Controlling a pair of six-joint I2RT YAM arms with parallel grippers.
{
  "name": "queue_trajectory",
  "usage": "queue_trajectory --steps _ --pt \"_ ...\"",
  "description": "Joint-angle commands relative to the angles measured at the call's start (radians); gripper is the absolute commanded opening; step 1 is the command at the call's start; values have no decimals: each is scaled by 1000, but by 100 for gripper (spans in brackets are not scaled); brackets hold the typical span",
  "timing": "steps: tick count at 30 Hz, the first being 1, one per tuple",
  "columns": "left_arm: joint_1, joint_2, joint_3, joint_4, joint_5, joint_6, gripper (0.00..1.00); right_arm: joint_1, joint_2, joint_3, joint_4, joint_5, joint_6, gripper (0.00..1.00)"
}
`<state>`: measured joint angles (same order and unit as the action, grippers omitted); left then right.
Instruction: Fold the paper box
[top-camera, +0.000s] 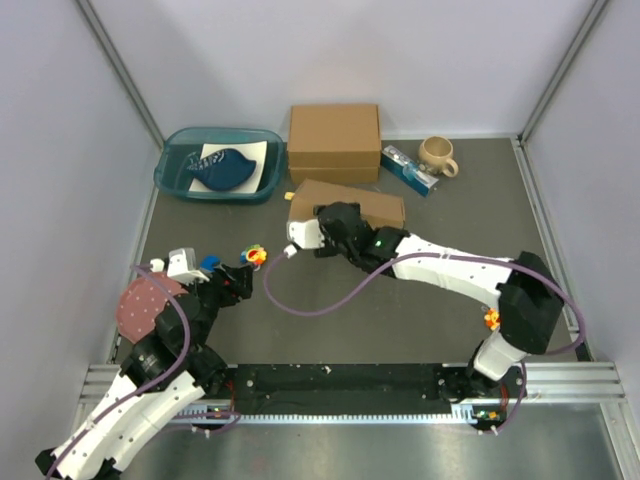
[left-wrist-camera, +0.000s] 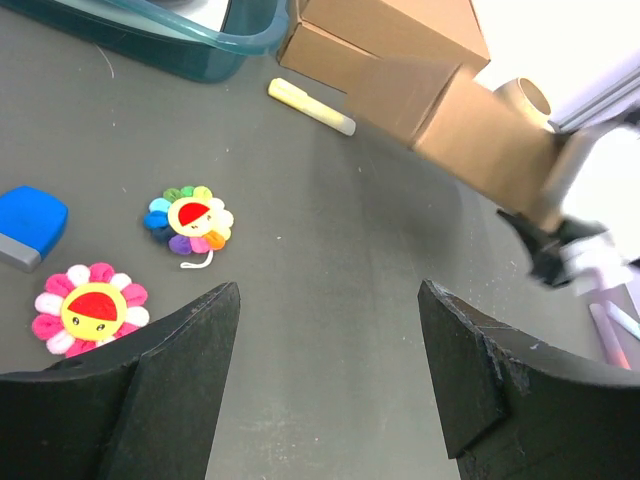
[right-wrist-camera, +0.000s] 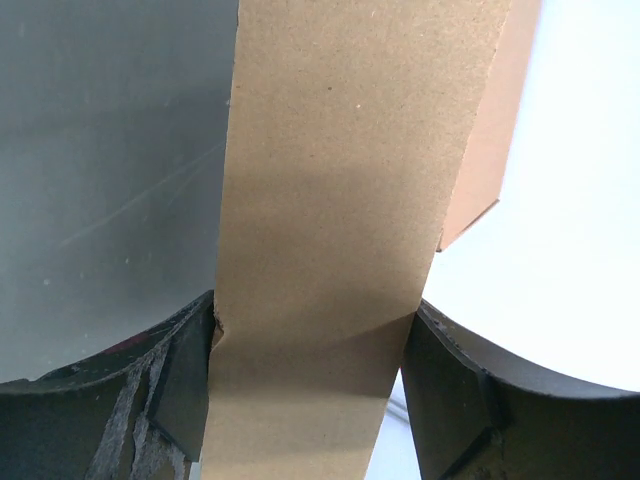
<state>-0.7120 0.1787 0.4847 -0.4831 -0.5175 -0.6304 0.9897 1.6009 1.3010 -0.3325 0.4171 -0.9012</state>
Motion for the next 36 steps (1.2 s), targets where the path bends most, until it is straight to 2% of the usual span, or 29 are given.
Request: queue_trajectory --steps 1,3,7,11,12,14,15,21,25,27,29,30,32,33,35,36 --pt "3 -33 -20 3 -1 -12 78 12 51 -132 291 88 -268 0" --pt "3 -38 -31 8 1 -12 78 23 63 -153 303 91 -236 2" --pt "3 -18 -29 18 11 -11 77 30 67 -163 311 158 -110 35" --pt "2 1 -23 24 22 -9 77 59 27 -124 260 204 -41 47" --pt "3 2 -18 24 24 -8 77 69 -5 -126 254 209 -28 54" --pt "3 5 -17 29 33 -8 77 104 -48 -149 230 215 4 91" --pt "2 8 -17 32 36 -8 77 115 -88 -164 230 213 10 99" --pt "3 39 -23 52 60 -18 76 182 -200 -252 211 259 84 99" --pt "2 59 -17 67 66 -23 76 225 -347 -229 93 197 241 99" --pt "2 68 -14 74 68 -22 76 240 -392 -227 72 210 341 99" --pt "2 76 -9 92 66 -26 77 233 -438 -226 69 297 442 99" --pt "2 91 -12 104 68 -26 77 198 -447 -220 50 320 591 99" --pt "2 113 -24 156 71 -31 77 141 -485 -223 -37 327 790 98" --pt "2 146 -31 181 74 -31 77 112 -502 -255 -62 269 990 92" --pt "3 195 -35 225 70 -43 77 47 -583 -310 -73 230 1160 88" --pt "3 253 -29 233 77 -48 77 31 -616 -369 -73 171 1306 85"
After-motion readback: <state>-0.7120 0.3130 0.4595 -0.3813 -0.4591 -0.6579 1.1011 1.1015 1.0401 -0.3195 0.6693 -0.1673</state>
